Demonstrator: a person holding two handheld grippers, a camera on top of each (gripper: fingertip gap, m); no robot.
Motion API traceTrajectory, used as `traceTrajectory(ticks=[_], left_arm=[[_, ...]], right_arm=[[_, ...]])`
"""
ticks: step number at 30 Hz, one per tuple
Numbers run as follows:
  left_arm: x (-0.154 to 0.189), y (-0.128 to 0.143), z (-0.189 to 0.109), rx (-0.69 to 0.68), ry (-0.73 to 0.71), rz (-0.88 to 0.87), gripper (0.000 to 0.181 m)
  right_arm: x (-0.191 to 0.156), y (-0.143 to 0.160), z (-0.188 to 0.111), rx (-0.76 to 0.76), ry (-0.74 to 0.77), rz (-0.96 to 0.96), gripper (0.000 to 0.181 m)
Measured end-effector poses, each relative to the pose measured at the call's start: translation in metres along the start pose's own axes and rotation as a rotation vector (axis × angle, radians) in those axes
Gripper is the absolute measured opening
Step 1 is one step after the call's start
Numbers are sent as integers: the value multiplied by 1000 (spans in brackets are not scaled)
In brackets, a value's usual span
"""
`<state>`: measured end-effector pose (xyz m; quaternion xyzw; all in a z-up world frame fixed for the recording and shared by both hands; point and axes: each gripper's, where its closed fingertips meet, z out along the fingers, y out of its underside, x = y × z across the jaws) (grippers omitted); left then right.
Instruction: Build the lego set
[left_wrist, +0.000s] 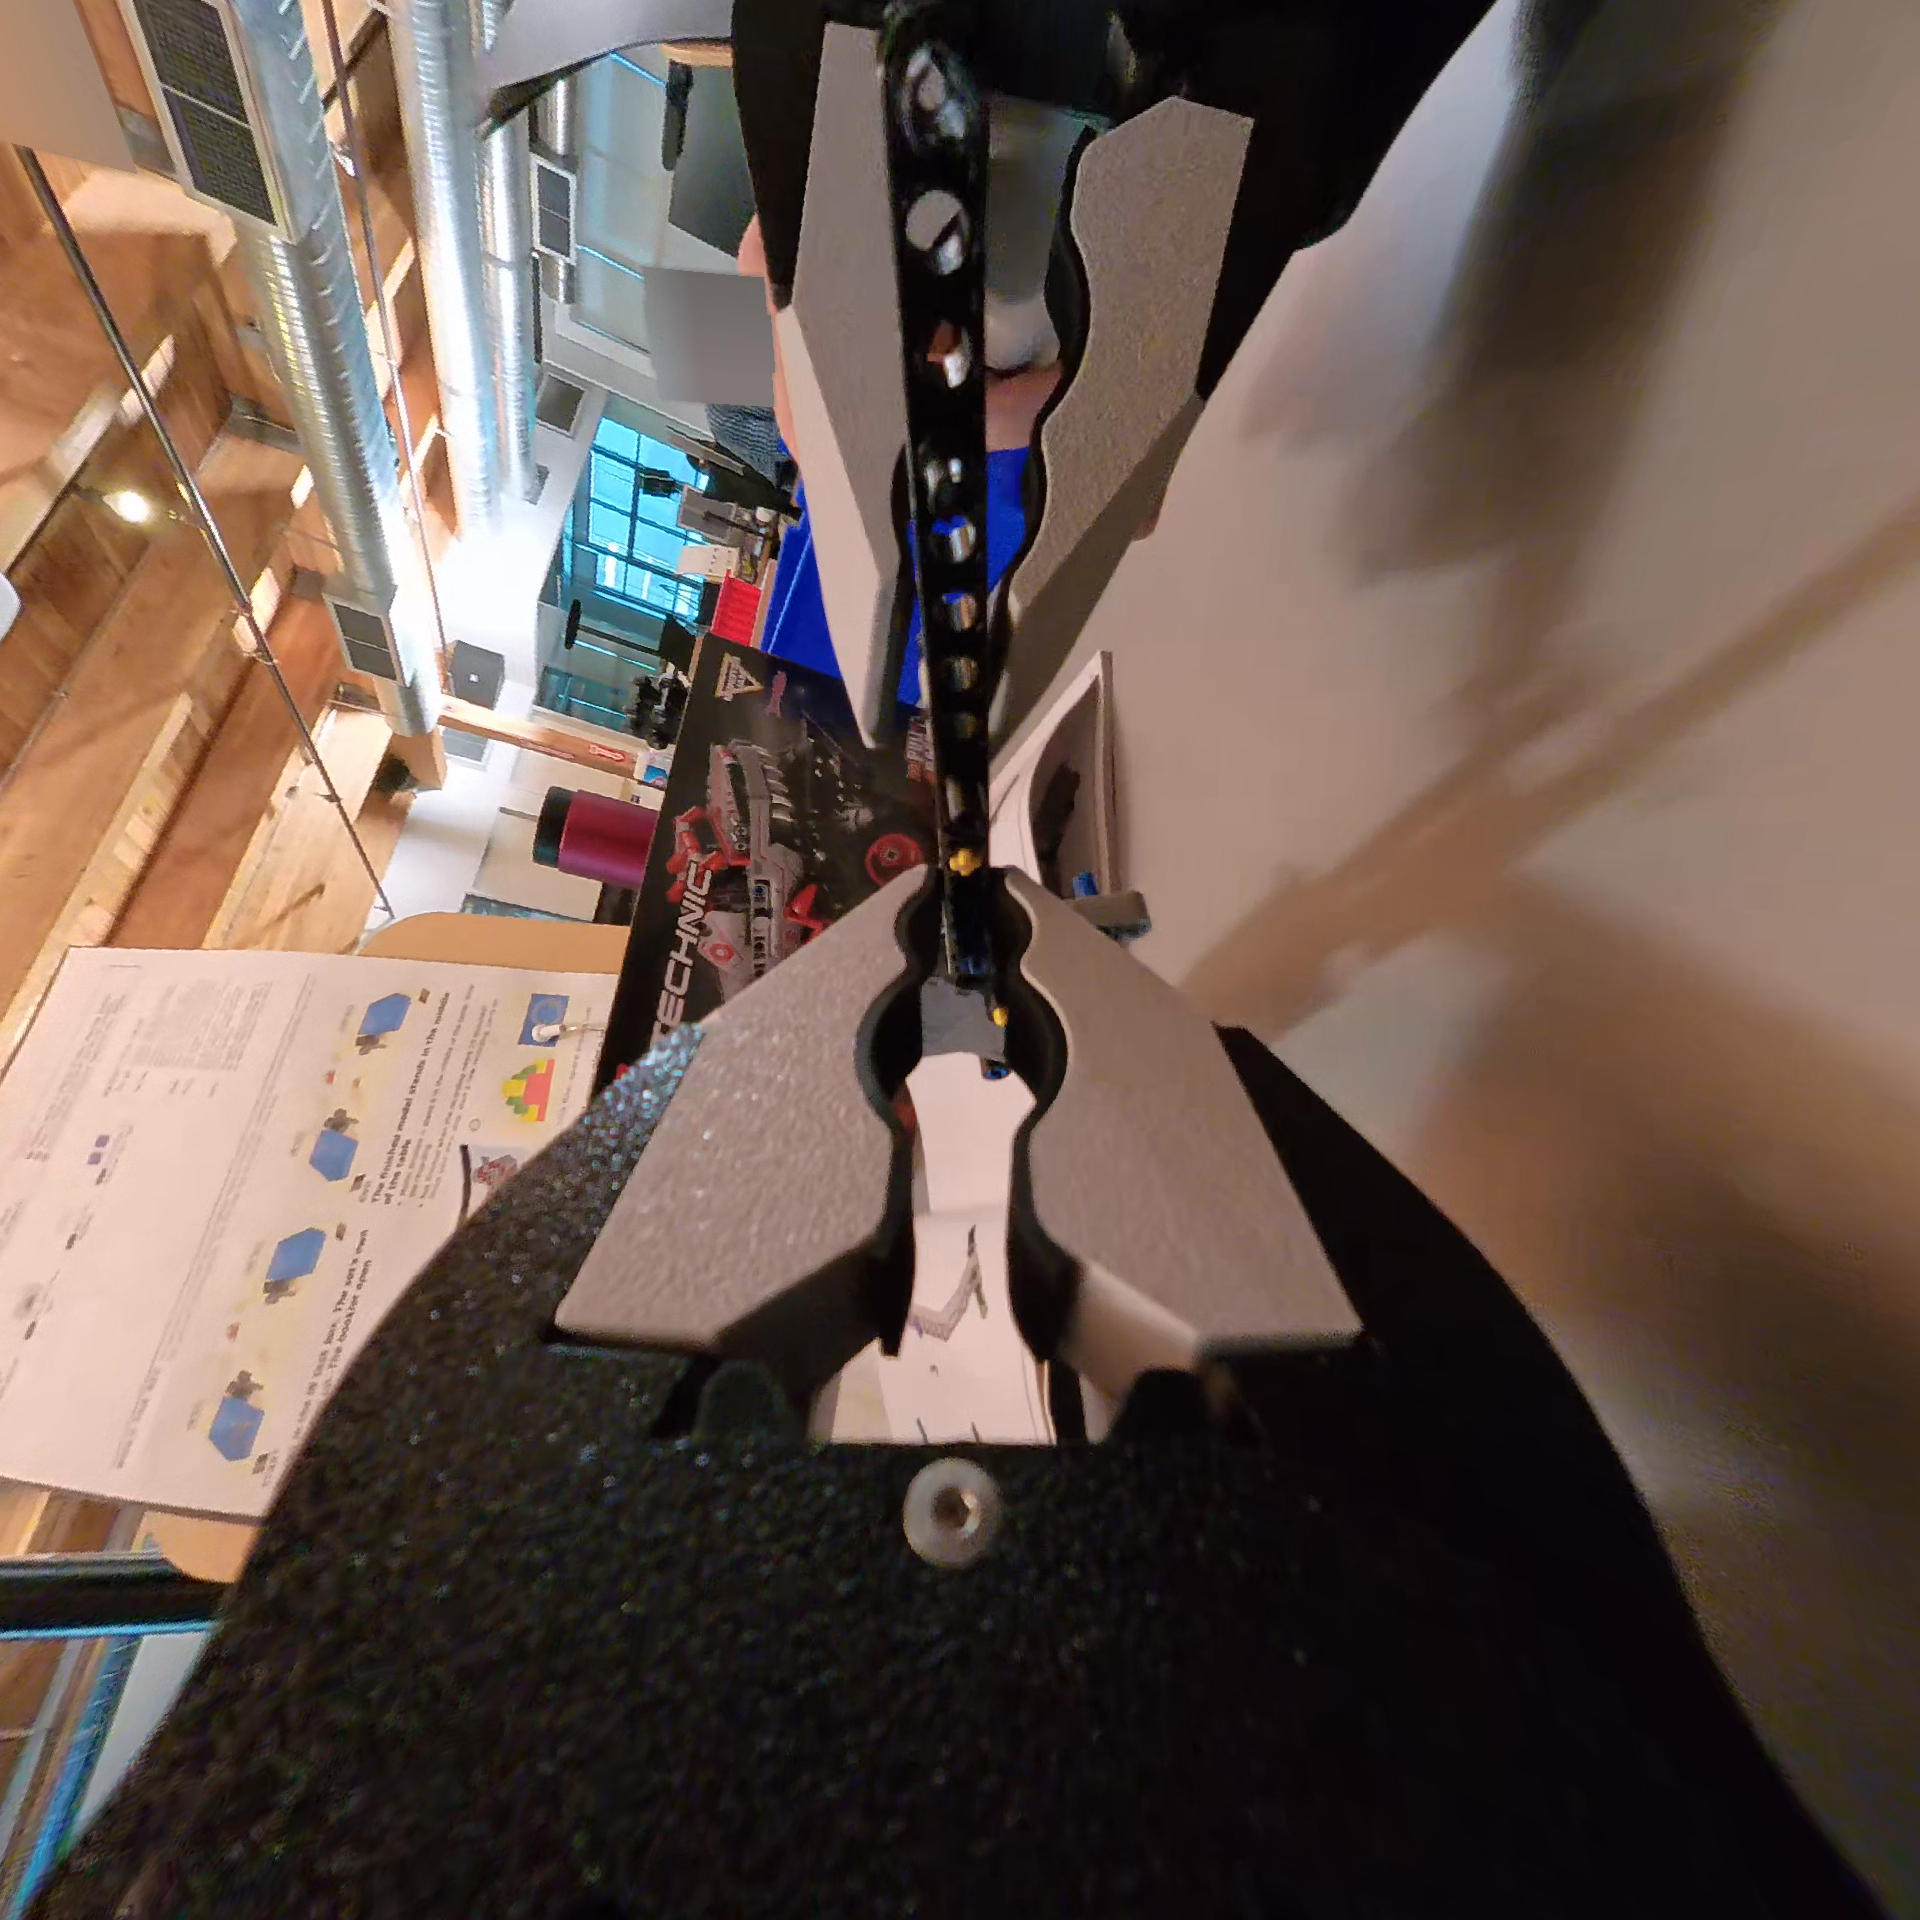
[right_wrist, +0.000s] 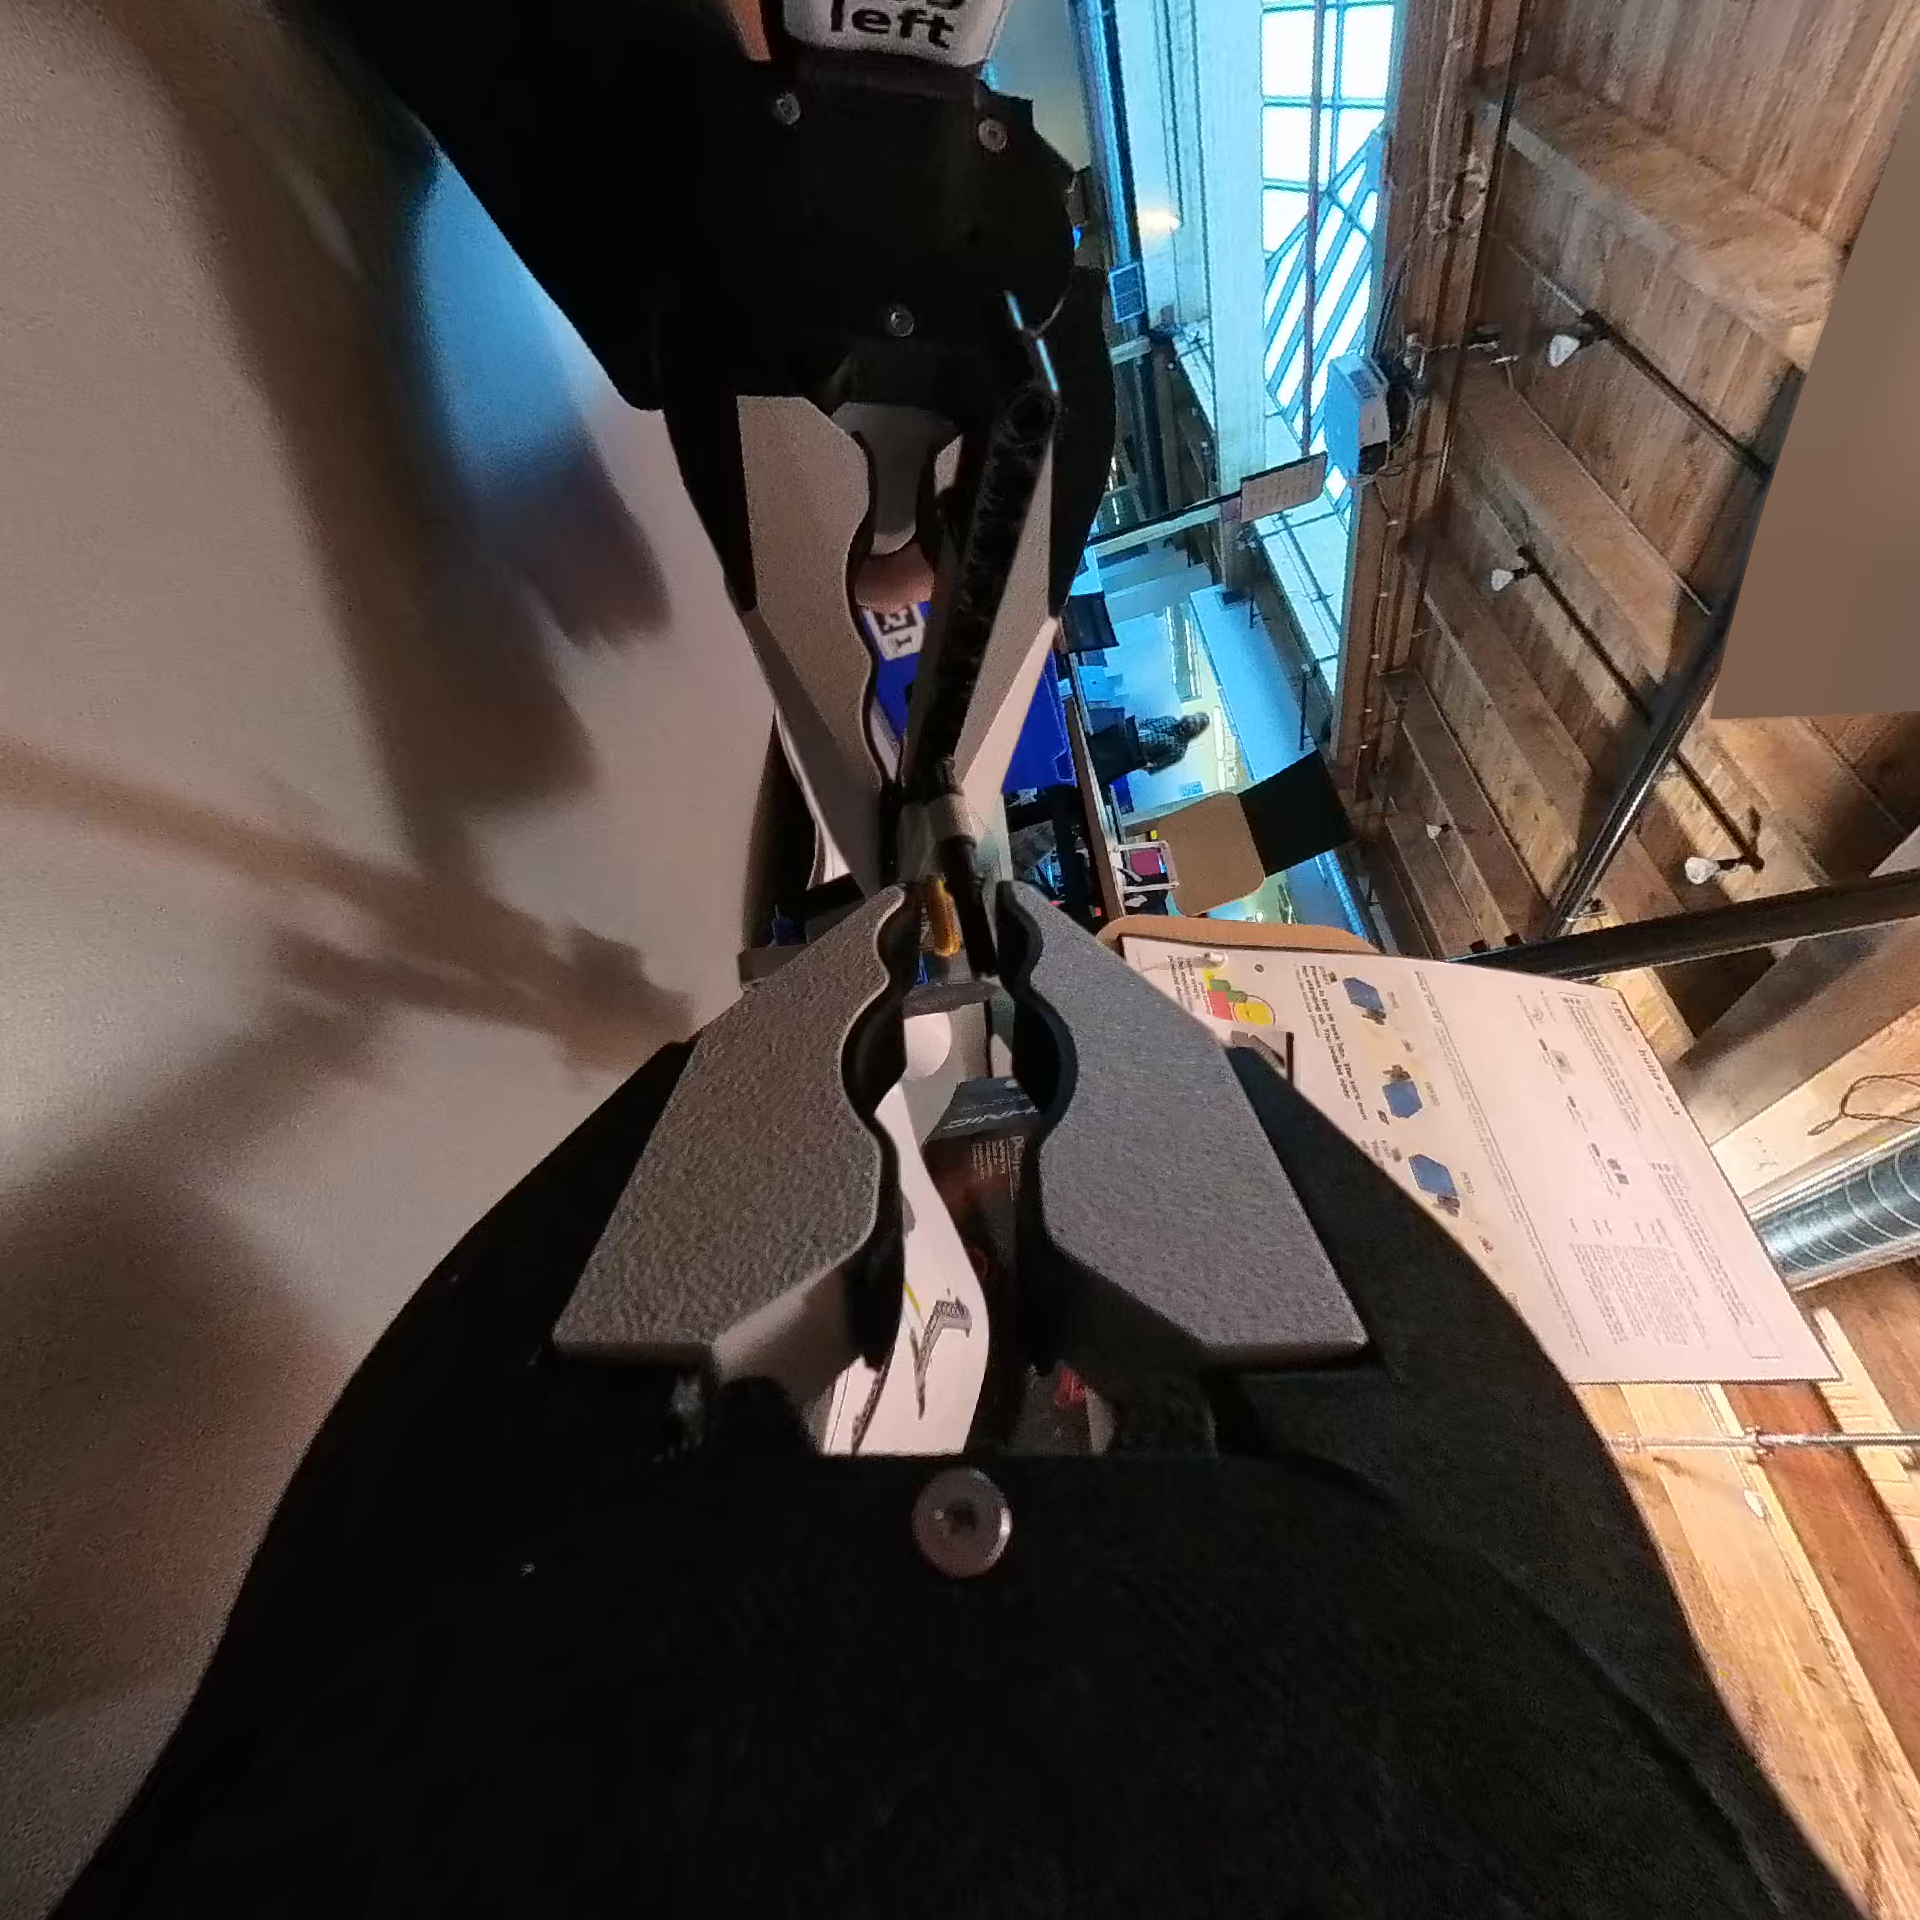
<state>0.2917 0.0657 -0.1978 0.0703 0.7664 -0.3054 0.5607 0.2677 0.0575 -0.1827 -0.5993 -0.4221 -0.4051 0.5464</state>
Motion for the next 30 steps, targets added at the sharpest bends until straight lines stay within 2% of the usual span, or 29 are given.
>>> traceTrajectory(ticks=[4, 6, 9, 12, 17, 24, 30], left_arm=[[1, 1, 0, -23, 4, 43, 6], [4, 2, 0, -39, 9, 73, 6], [6, 1, 0, -48, 15, 100, 6], [8, -6, 1, -12, 21, 106, 6], [10, -20, 0, 44, -7, 135, 6], [11, -18, -4, 61, -8, 122, 6], [11, -25, -8, 106, -12, 95, 6]], right_arm=[[-3, -1, 2, 0, -6, -20, 10], [-3, -1, 3, 1, 6, -26, 19], [-5, -1, 3, 8, -15, -7, 19], [-12, 5, 3, -2, -51, 13, 20], [-18, -6, 0, 55, -70, -16, 6], [-18, -8, 3, 57, -53, -30, 7], [-15, -8, -5, 112, -82, 50, 5]])
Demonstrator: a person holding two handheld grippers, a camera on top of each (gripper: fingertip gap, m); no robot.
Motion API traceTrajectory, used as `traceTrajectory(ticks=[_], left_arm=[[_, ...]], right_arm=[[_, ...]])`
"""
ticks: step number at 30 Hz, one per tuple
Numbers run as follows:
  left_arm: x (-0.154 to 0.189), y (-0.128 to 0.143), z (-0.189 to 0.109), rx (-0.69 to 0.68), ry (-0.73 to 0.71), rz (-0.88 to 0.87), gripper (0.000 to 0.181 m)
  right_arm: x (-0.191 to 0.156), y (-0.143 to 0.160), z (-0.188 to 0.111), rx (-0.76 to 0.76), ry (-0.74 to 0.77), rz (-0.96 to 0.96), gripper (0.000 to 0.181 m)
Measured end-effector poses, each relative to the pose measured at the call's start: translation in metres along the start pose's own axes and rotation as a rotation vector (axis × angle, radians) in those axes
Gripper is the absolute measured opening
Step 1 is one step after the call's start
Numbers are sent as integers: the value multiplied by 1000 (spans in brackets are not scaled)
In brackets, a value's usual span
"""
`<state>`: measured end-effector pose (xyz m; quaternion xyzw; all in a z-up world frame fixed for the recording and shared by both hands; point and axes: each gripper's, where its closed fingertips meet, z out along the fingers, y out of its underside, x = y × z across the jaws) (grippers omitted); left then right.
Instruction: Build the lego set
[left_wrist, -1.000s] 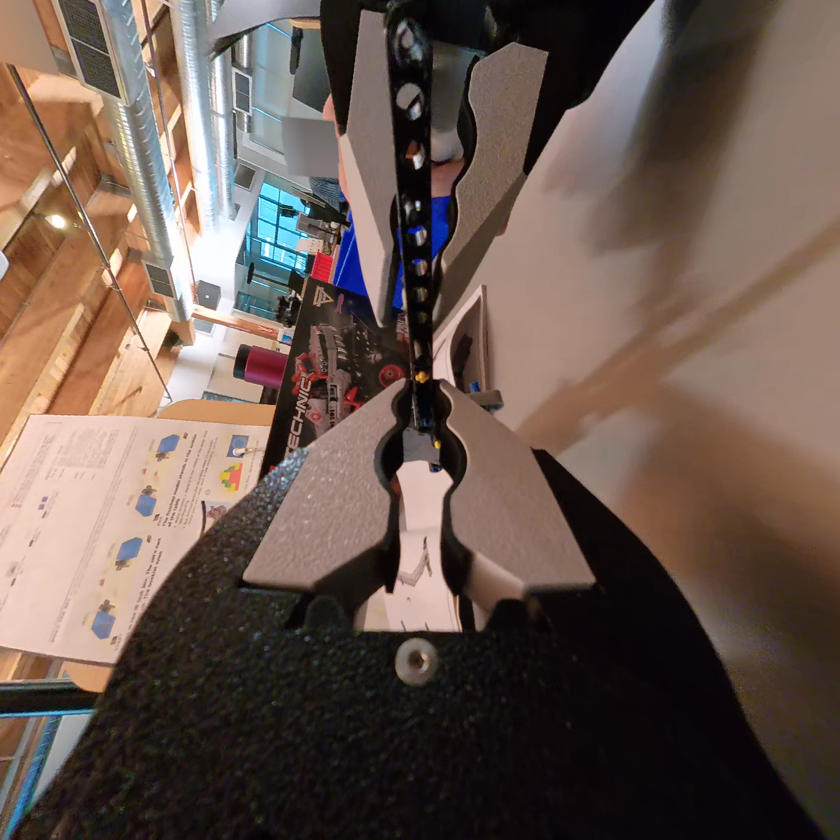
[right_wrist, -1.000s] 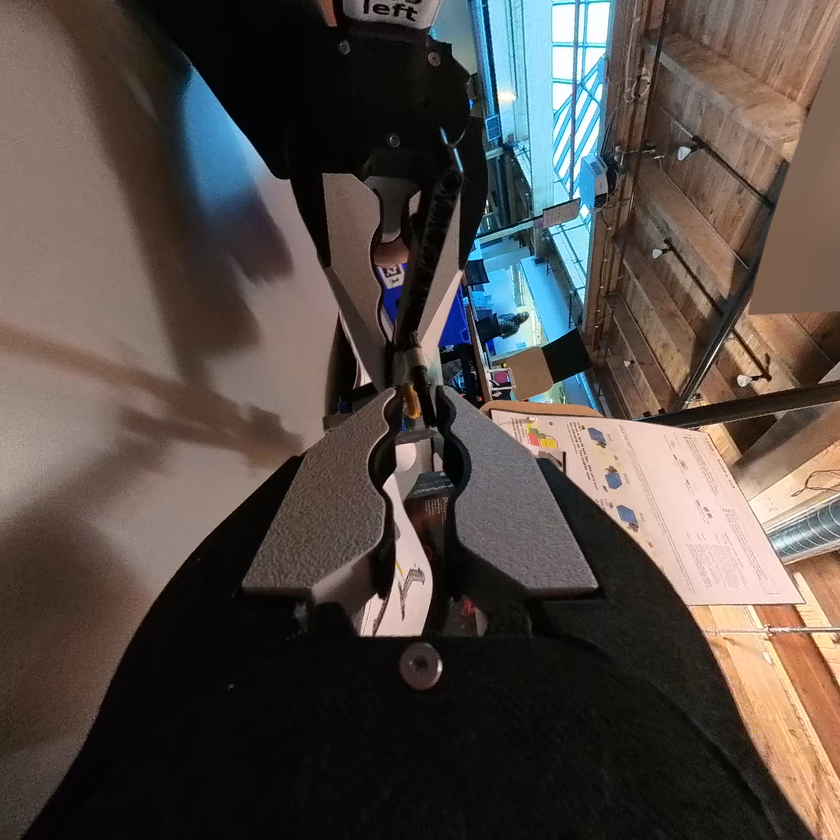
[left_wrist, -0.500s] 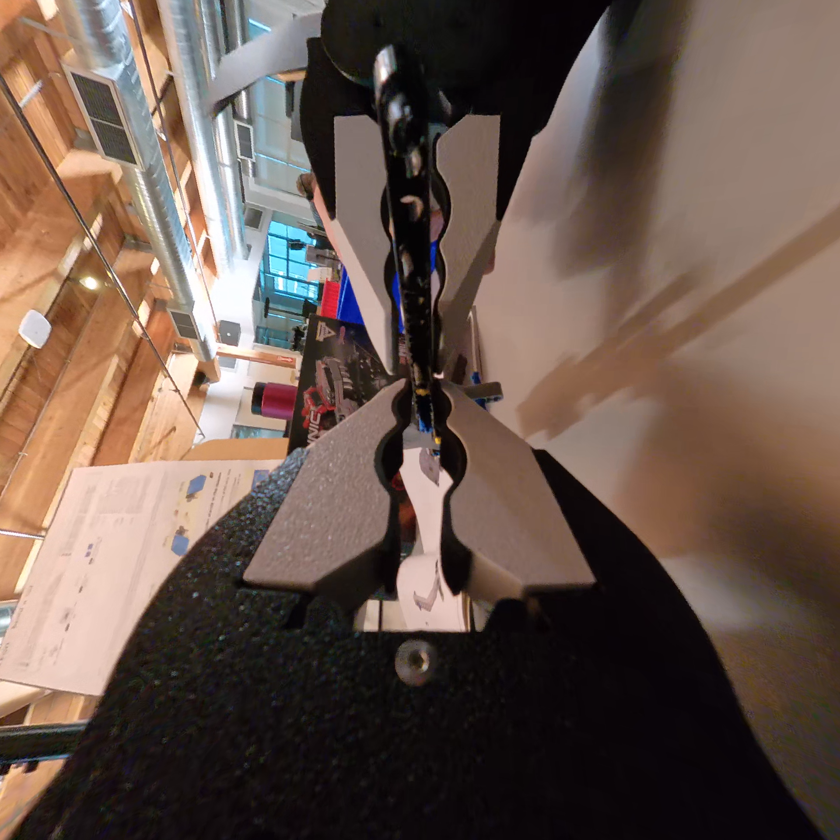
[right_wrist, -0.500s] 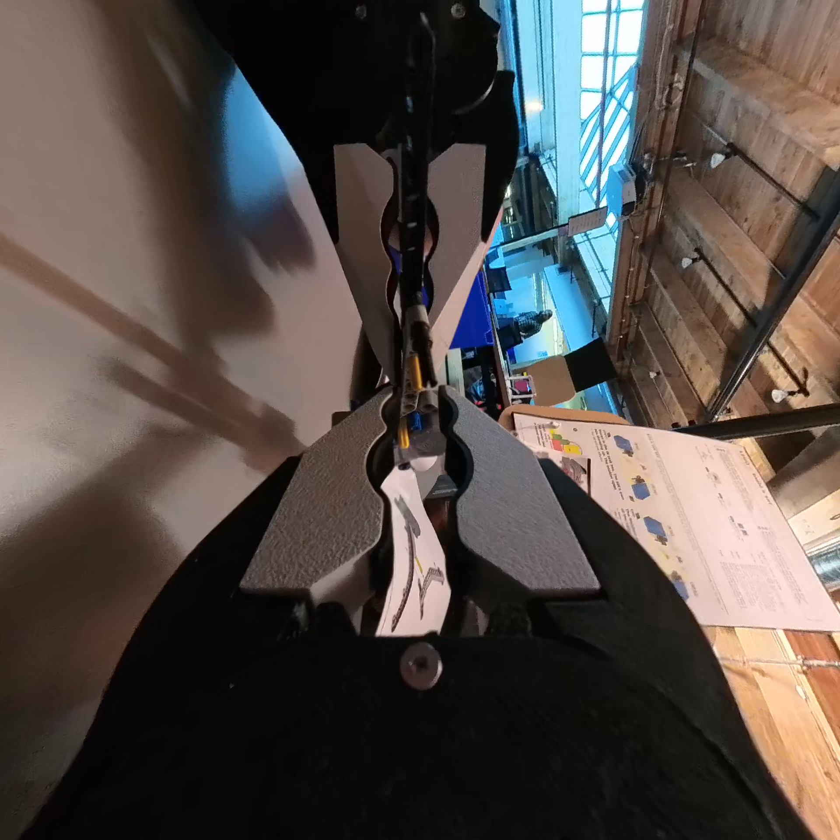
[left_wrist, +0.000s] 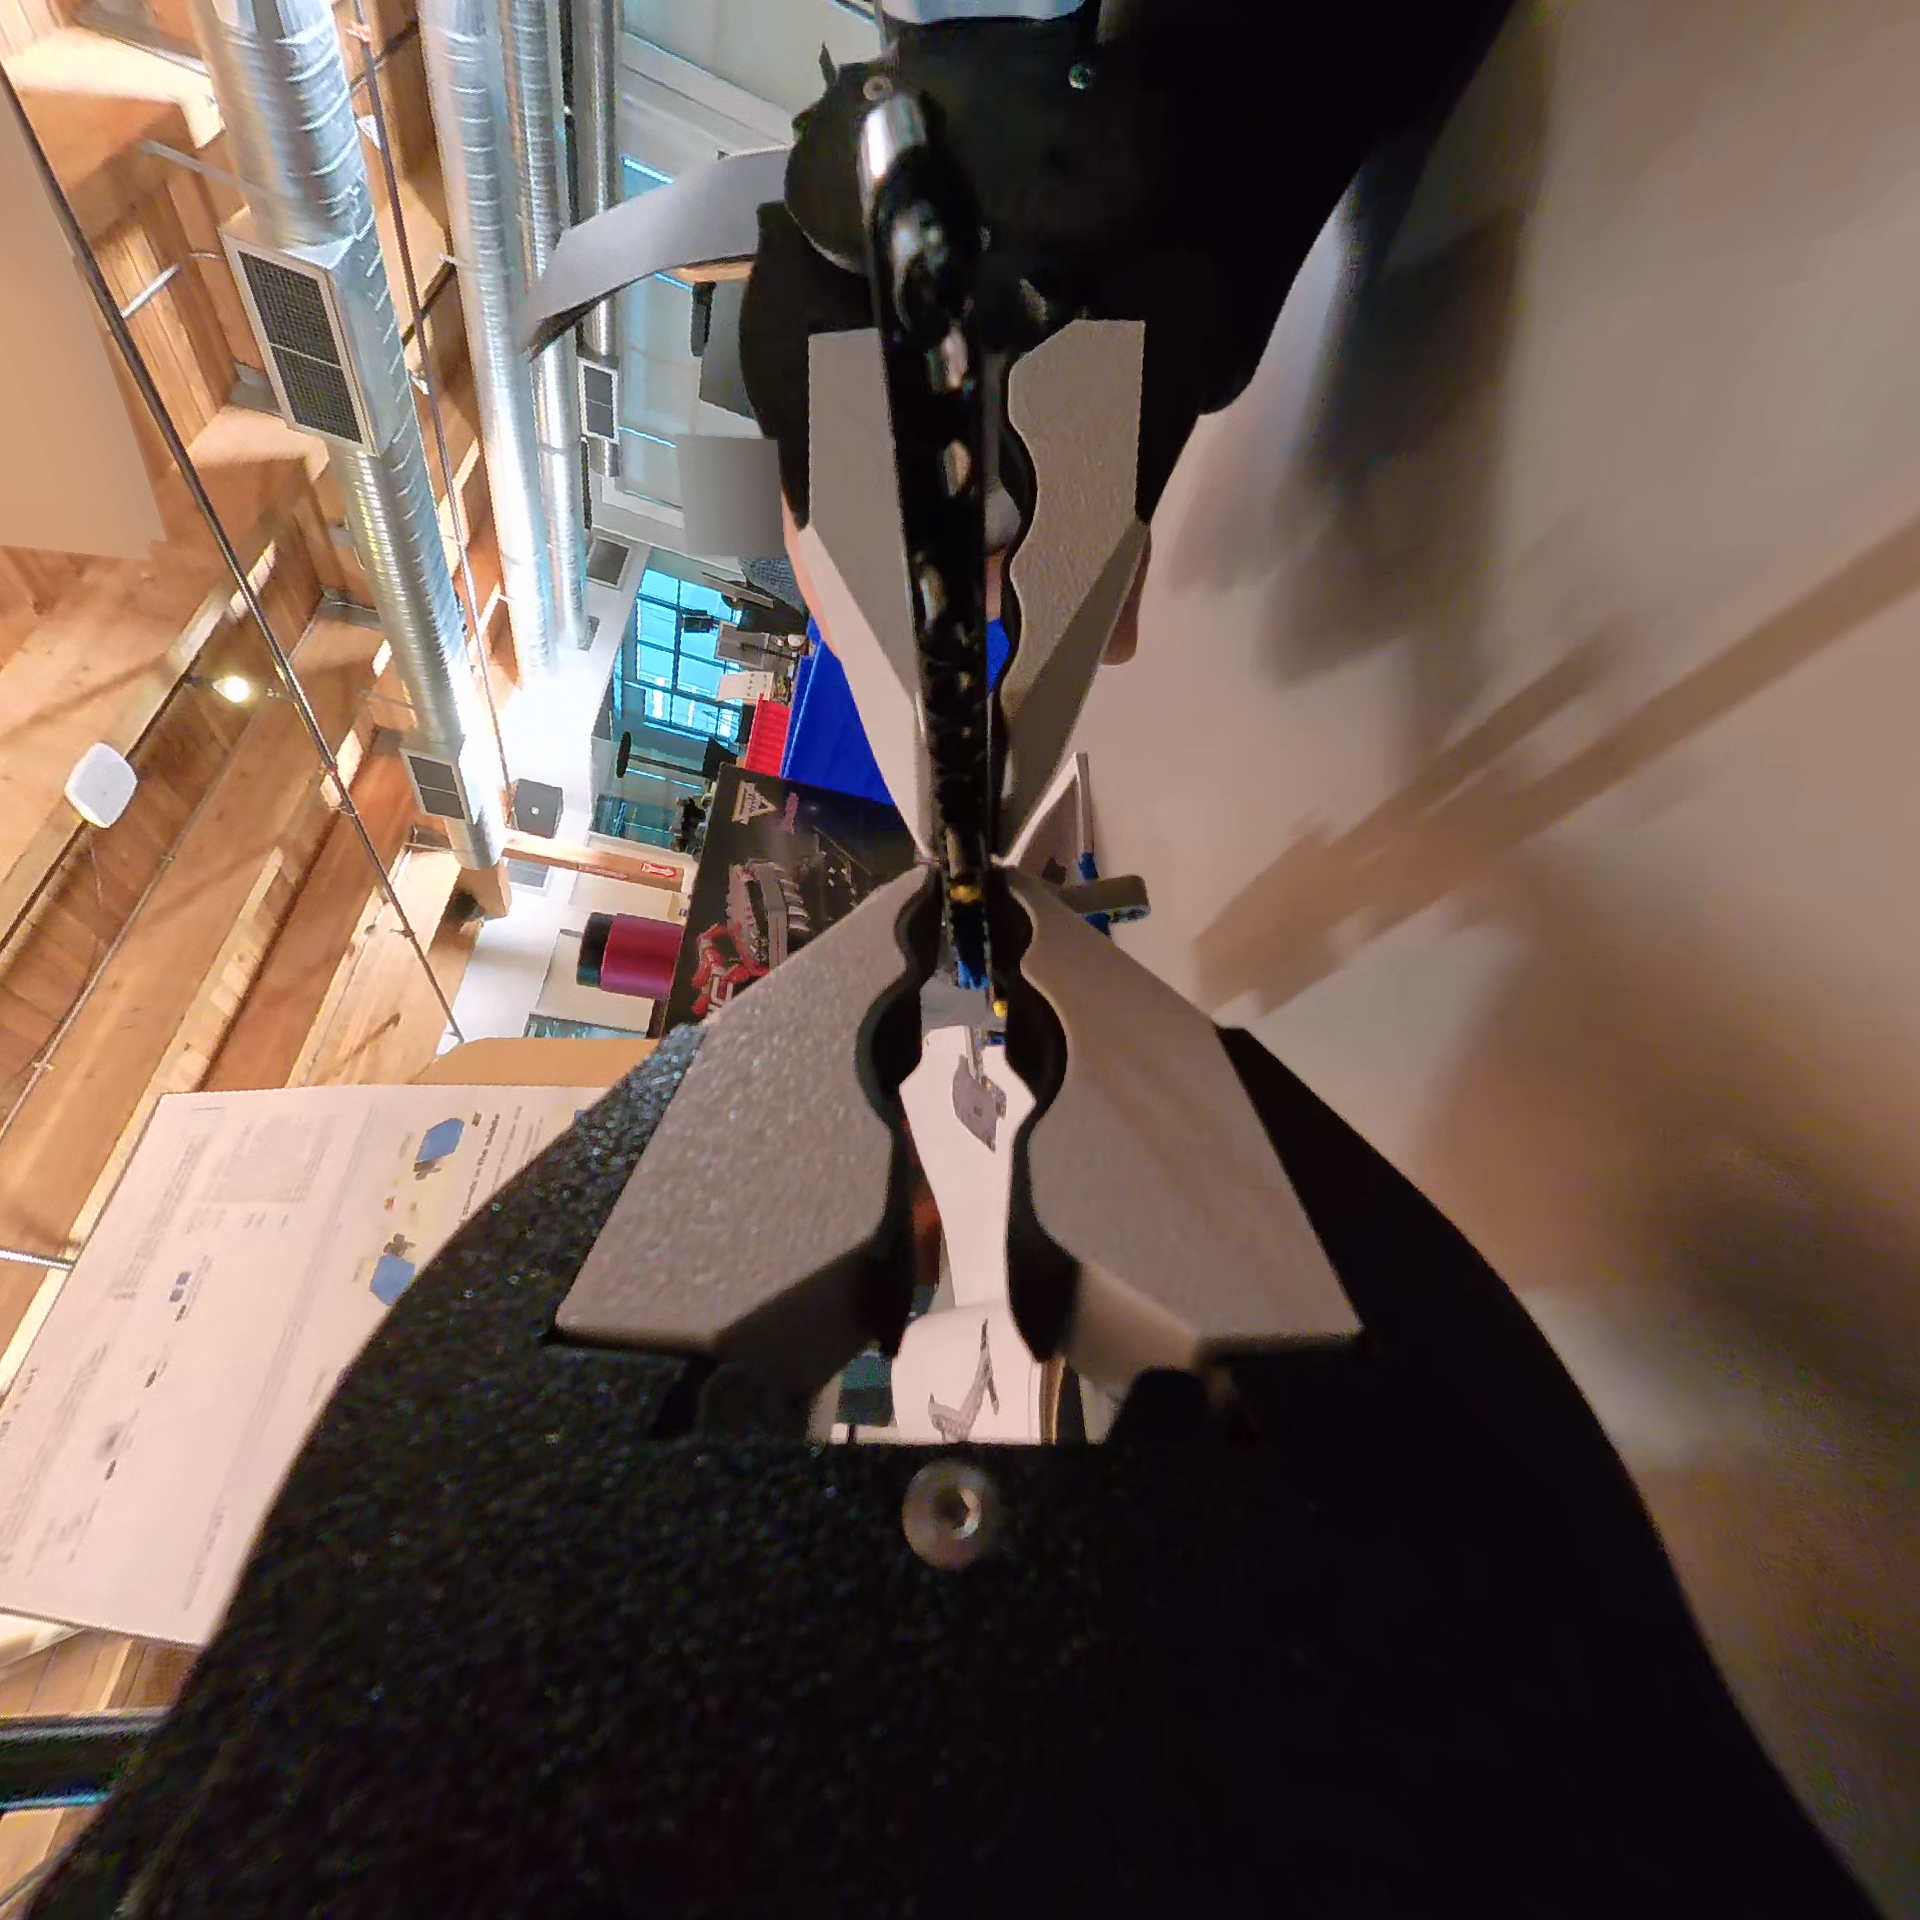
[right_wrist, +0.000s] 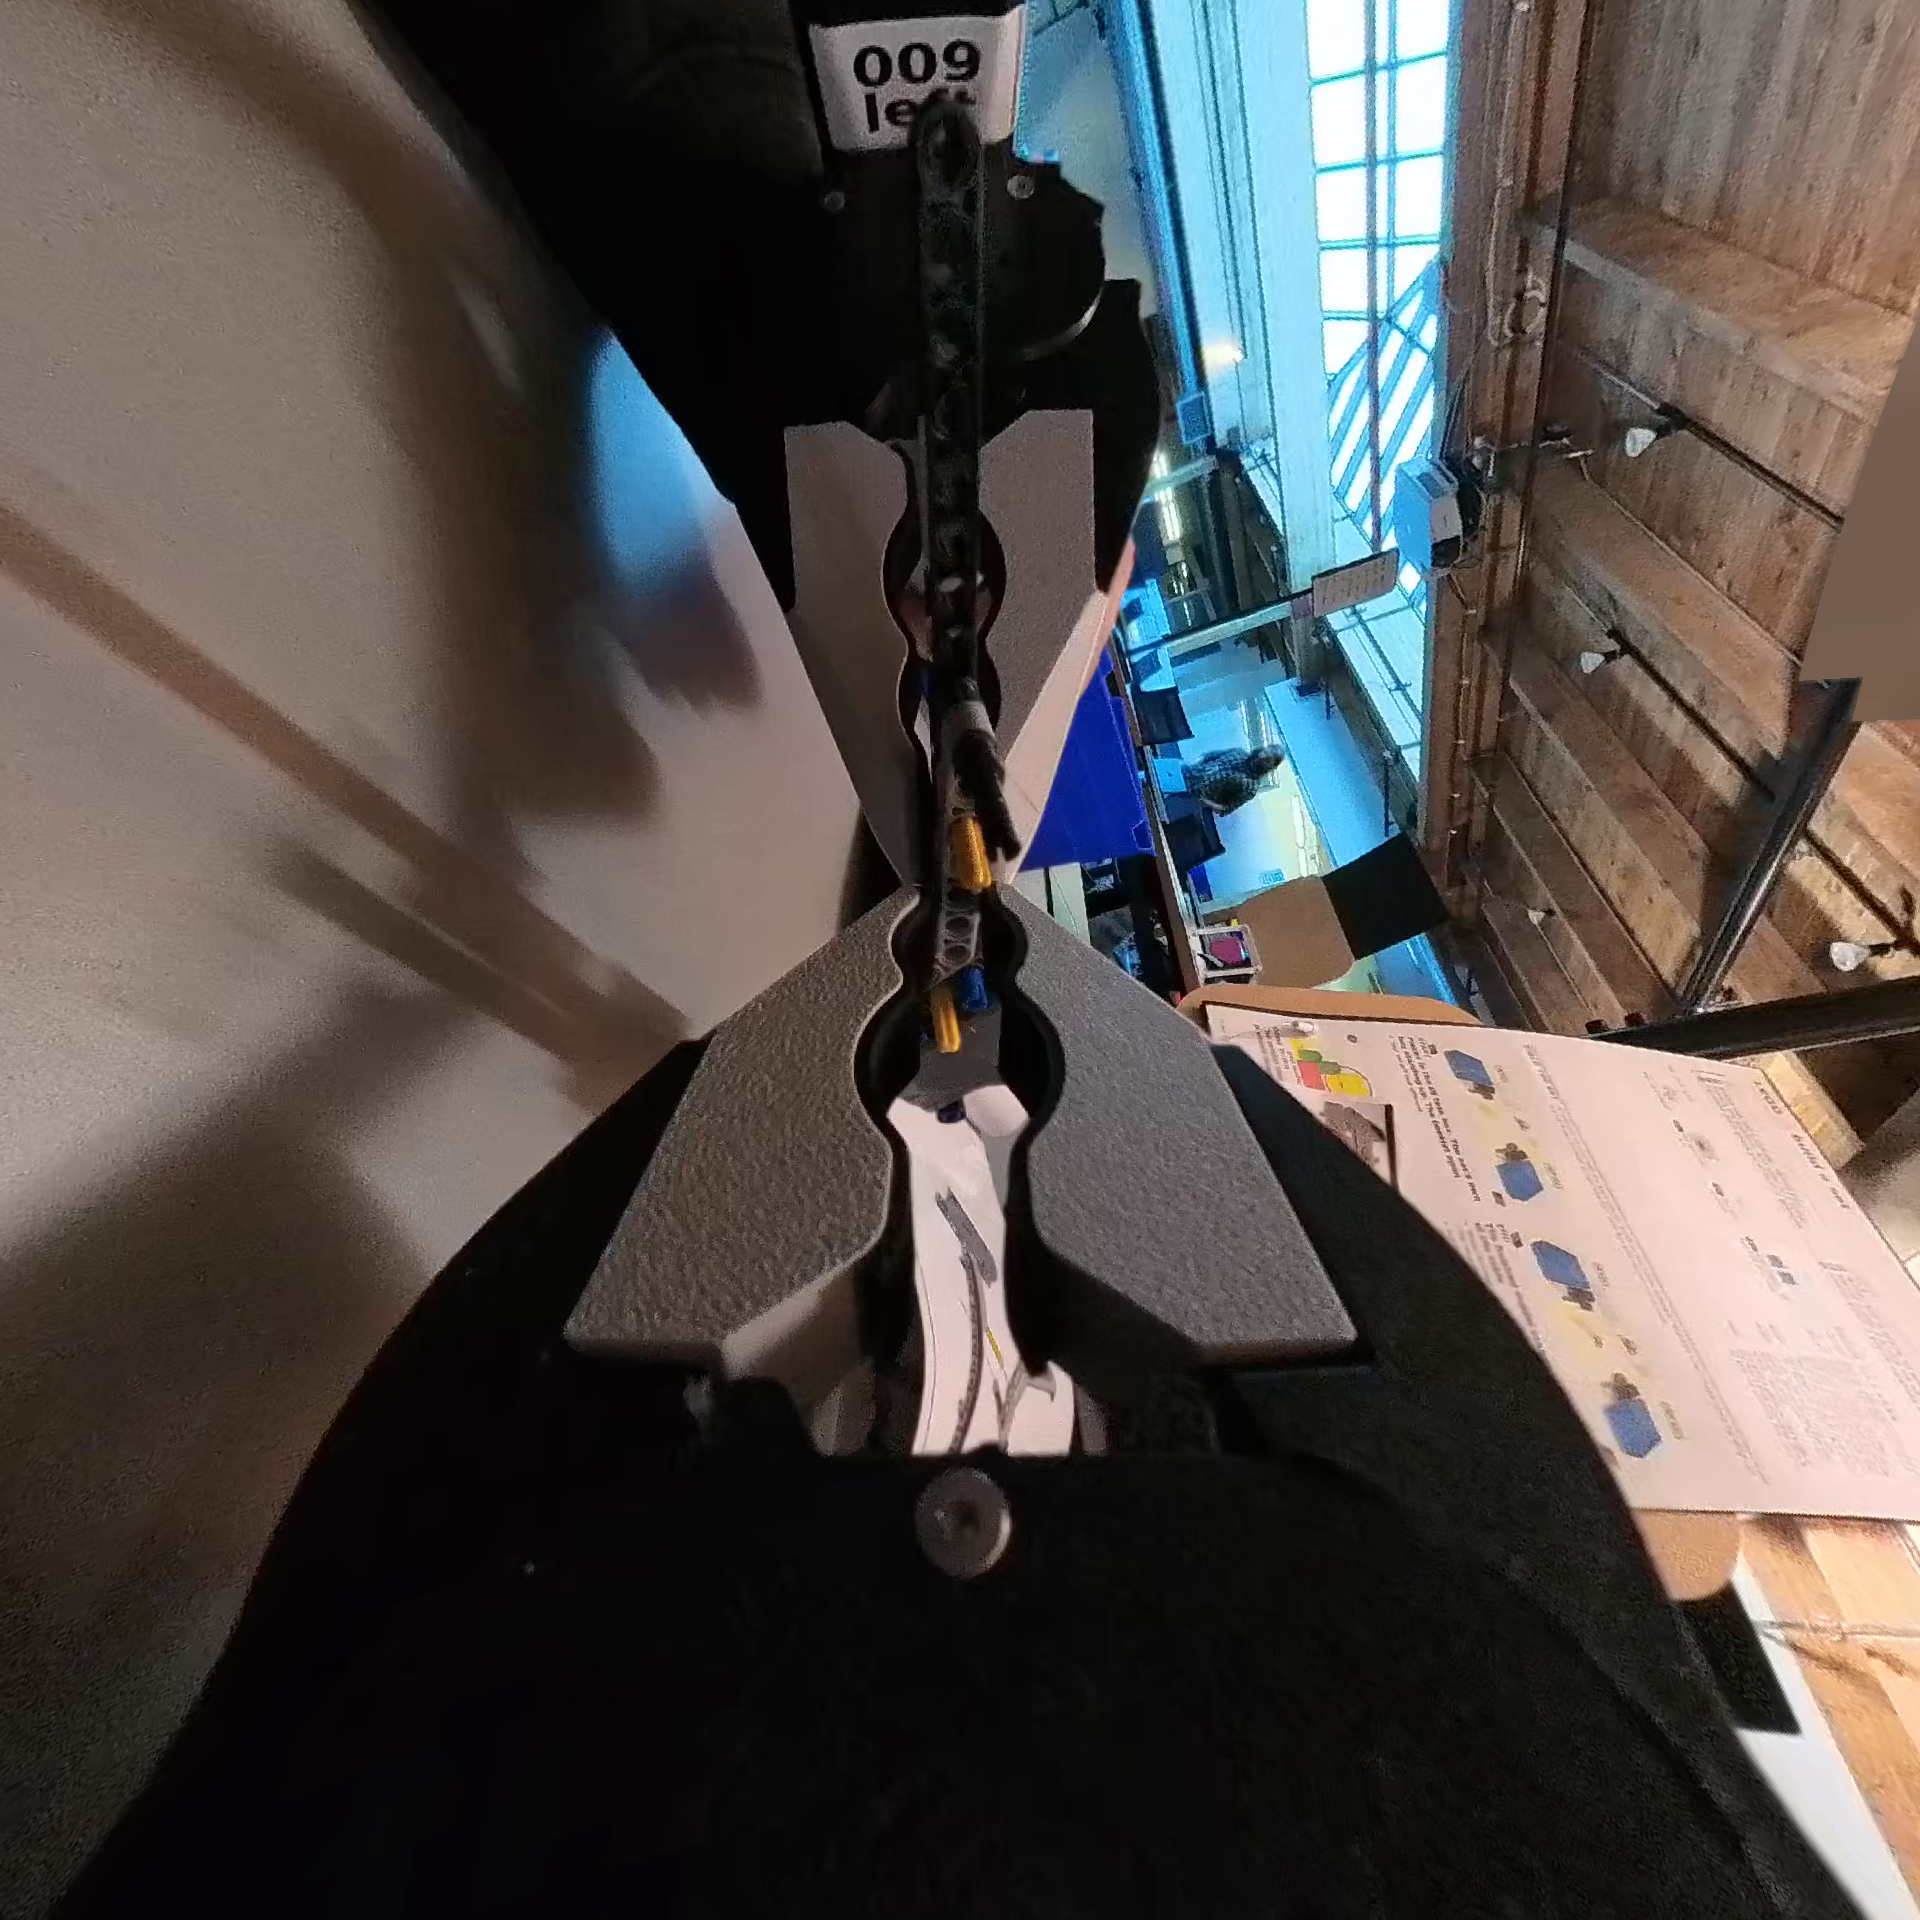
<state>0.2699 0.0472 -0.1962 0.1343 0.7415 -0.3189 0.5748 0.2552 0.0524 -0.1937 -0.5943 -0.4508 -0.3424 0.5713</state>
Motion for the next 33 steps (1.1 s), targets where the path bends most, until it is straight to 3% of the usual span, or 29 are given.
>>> traceTrajectory(ticks=[18, 33], left_arm=[[6, -9, -5, 25, 10, 86, 5], [8, -15, -6, 61, 12, 27, 5]], right_arm=[[-8, -11, -3, -17, -87, -104, 5], [-9, -20, -8, 42, -100, 9, 5]])
